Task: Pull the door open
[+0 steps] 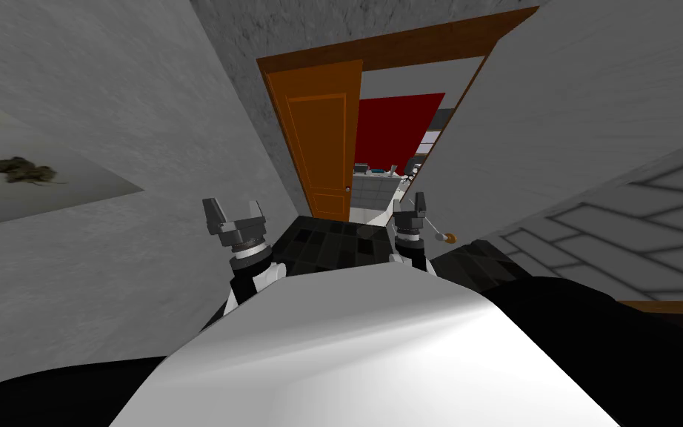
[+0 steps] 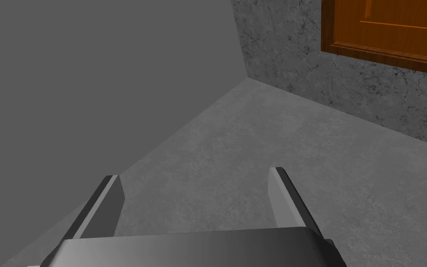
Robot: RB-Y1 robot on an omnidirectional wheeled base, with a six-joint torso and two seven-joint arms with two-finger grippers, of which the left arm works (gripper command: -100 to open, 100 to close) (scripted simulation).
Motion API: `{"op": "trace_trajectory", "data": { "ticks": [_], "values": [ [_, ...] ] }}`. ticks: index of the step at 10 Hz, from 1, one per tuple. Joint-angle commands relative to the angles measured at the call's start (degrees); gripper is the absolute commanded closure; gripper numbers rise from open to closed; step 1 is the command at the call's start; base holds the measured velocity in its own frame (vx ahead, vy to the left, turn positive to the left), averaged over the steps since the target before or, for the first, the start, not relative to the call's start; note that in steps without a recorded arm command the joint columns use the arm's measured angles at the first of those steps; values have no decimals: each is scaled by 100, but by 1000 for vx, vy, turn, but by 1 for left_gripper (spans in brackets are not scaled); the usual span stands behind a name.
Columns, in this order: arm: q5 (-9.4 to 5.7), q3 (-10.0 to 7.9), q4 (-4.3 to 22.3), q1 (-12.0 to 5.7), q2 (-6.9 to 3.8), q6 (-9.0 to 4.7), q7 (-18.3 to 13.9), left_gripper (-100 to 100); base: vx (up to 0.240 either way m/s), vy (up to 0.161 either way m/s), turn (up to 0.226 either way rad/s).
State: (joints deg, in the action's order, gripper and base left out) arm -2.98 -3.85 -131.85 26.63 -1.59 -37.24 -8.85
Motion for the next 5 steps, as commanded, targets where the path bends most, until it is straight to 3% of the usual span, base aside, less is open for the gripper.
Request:
{"op": "trace_trajectory", "data": {
  "ticks": [1,5],
  "values": [
    [50,-10,168,-41,-42,-36,133,-100,1,-37,-53],
    [185,-37,619,-152,-139,-133,490,-100,169,-58,-9]
  ]
}}
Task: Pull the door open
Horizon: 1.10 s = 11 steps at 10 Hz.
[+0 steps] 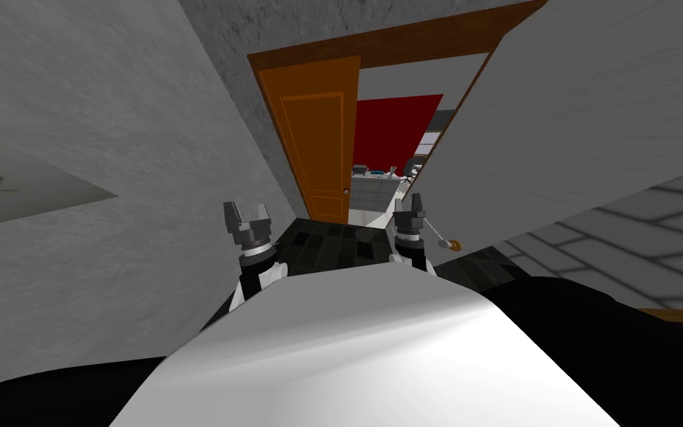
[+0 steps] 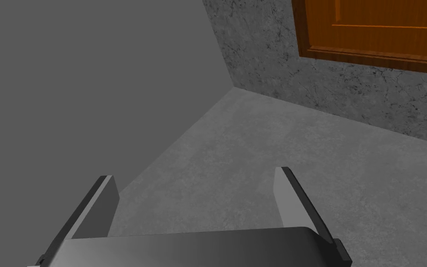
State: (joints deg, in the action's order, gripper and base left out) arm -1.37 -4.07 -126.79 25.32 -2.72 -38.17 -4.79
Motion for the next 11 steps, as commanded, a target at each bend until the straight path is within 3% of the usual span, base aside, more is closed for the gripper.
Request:
{"op": "trace_trajectory", "data": {
  "ticks": [1,11],
  "values": [
    [49,-19,195,-41,-42,-57,150,-100,160,-62,-11],
    [391,-87,1340,-321,-246,-302,1055,-100,105,-62,-17]
  ]
}}
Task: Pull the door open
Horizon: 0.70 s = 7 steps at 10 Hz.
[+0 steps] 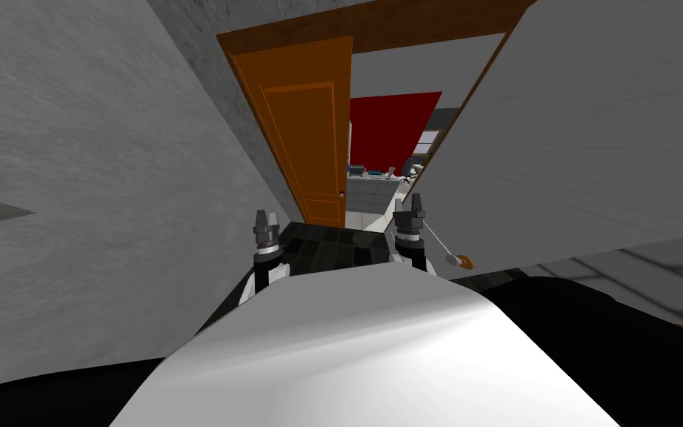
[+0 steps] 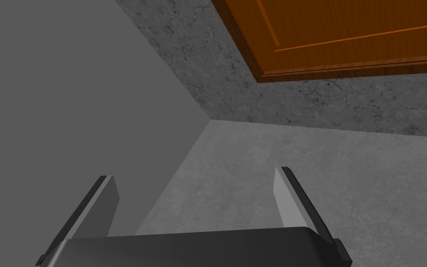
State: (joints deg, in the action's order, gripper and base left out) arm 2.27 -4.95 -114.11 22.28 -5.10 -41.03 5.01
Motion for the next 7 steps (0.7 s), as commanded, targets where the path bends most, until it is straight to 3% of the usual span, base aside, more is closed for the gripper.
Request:
{"op": "trace_trajectory", "data": {
  "ticks": [1,7],
  "values": [
    [63,-6,192,-47,-28,-42,171,-100,97,-63,-16],
    [297,-52,978,-239,-151,-210,793,-100,95,-66,-19]
  ]
}}
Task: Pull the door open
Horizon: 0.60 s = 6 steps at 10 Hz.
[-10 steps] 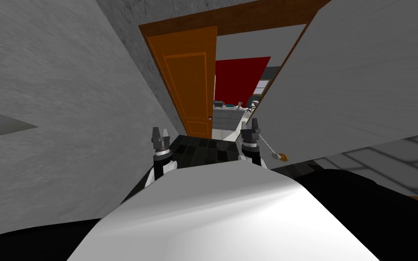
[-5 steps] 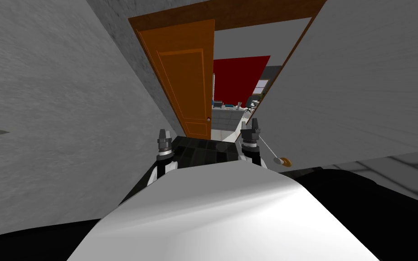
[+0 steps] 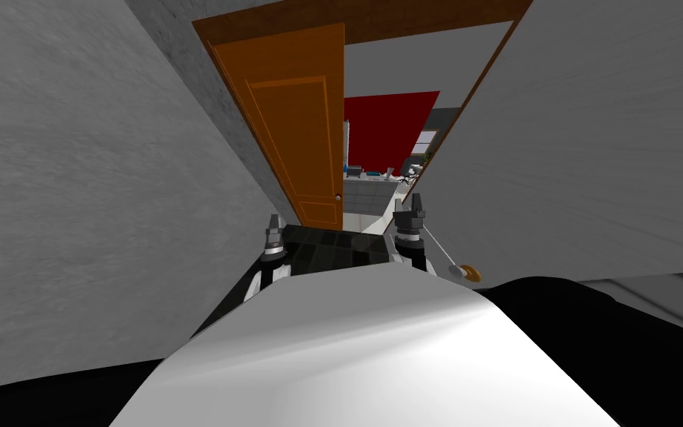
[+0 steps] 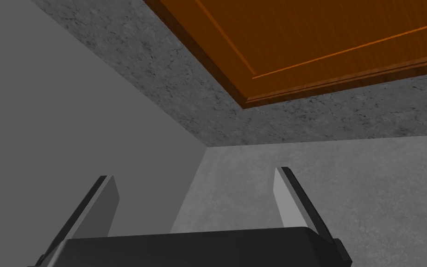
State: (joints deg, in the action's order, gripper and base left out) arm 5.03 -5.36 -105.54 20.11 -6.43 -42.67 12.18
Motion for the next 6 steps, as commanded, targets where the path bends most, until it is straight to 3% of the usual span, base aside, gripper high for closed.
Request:
{"op": "trace_trajectory", "data": {
  "ticks": [1,6],
  "values": [
    [63,-19,259,-56,-38,-76,184,-100,107,-54,-17],
    [275,-61,969,-230,-142,-228,746,-100,108,-76,-21]
  ]
}}
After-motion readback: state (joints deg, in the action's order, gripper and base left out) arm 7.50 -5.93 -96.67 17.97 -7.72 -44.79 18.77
